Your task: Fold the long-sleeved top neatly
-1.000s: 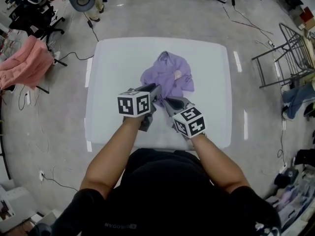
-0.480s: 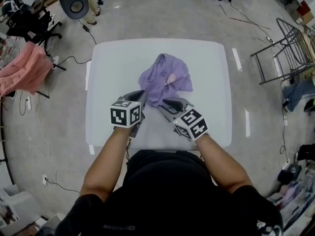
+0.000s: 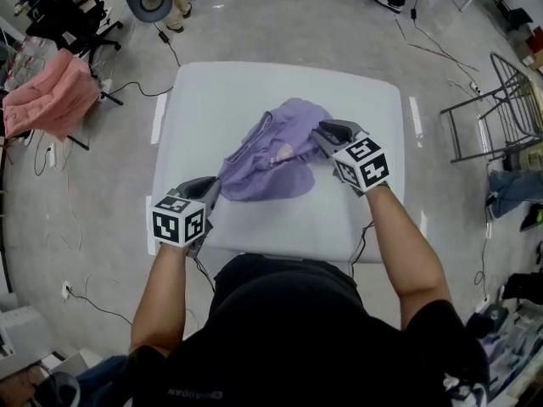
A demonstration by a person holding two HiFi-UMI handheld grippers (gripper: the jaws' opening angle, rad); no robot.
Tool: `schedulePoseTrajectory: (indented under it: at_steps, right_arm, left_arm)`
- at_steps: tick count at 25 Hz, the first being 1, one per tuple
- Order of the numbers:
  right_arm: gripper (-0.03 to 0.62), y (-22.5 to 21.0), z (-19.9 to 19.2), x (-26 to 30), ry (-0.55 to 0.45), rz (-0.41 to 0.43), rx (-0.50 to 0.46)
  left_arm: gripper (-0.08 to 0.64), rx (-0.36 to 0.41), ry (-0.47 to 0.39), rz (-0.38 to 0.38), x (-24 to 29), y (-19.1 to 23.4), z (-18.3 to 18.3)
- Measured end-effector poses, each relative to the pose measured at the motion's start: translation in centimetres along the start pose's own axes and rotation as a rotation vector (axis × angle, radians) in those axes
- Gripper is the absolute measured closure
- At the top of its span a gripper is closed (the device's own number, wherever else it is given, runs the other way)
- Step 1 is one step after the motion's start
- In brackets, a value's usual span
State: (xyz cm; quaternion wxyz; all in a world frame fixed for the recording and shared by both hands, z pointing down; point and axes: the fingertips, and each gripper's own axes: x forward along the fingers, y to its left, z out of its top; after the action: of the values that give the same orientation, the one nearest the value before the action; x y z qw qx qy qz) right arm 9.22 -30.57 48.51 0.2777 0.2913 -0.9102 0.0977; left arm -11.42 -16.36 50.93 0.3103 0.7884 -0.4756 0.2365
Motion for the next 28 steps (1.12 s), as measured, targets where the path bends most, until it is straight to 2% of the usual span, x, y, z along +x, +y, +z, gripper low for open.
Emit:
schedulePoseTrajectory:
  at_steps: [4, 8, 10, 12, 14, 16, 17, 20, 22, 25, 28]
  right_arm:
    - [0.452, 0.5, 2.0, 4.2, 0.088, 0.115, -0.206]
    - [0.378, 1.0, 2.1, 8.6, 0.241, 0.245, -0.407]
    - [0.362, 0.9, 1.1, 10.0, 0.333, 0.33, -0.448]
    - [0.364, 1.3, 0.0, 10.7, 0.415, 0.428, -0.432]
    - [0.402, 2.1, -0.7, 11.0, 0.459, 0.491, -0.419]
    - [0.527, 2.6, -0.7, 11.2, 0.456, 0.483, -0.457]
    - [0.566, 2.7, -0.4, 11.1, 0.44, 0.458, -0.489]
    - [0.572, 3.3, 1.2, 9.8, 0.355, 0.353, -0.585]
    - [0.574, 4.0, 2.4, 7.8, 0.277, 0.297, -0.599]
    - [0.574, 4.8, 3.8, 4.3, 0.167, 0.234, -0.546]
    - [0.575, 5.1, 4.4, 1.3, 0.087, 0.193, -0.474]
  left_arm:
    - [0.543, -0.031, -0.009, 0.027, -0.9, 0.8, -0.8]
    - [0.543, -0.023, -0.012, 0.06, -1.8, 1.1, -1.3]
    - [0.543, -0.02, -0.016, 0.062, -2.3, 1.1, -1.4]
    - [0.543, -0.035, -0.032, 0.046, -3.0, 1.3, -1.3]
    - [0.543, -0.057, -0.045, 0.023, -3.6, 1.7, -1.5]
    - [0.543, -0.069, -0.042, 0.006, -3.6, 2.0, -2.0]
    - [0.543, -0.072, -0.037, 0.001, -3.3, 2.1, -2.3]
    - [0.543, -0.087, -0.029, 0.003, -2.2, 2.5, -2.9]
    - [0.541, -0.114, -0.035, 0.009, -1.5, 2.8, -3.3]
    - [0.541, -0.138, -0.041, 0.016, -0.1, 3.1, -3.7]
    - [0.541, -0.113, -0.045, 0.034, 1.4, 3.1, -3.5]
